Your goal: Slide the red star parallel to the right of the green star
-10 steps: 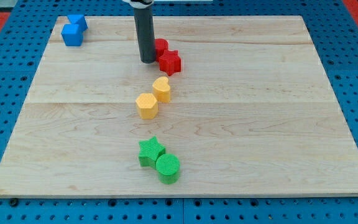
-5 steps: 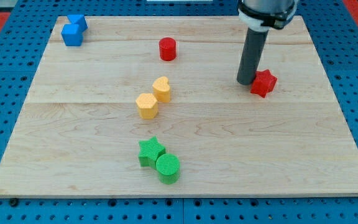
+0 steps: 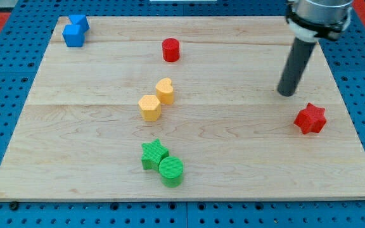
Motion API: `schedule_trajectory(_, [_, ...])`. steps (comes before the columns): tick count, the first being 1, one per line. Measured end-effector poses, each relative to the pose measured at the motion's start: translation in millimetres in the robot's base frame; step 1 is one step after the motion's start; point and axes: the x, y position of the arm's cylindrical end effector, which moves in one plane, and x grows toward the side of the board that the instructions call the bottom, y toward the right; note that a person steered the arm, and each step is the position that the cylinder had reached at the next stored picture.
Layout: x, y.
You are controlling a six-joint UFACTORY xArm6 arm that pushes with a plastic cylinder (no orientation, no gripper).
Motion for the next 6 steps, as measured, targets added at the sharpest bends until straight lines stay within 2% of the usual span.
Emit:
schedule_trajectory(1, [41,13])
schedule_trajectory(2, [68,-7])
schedule_trajectory(4, [100,-15])
schedule_trajectory(5, [18,-2])
schedule_trajectory(6, [-75,-66])
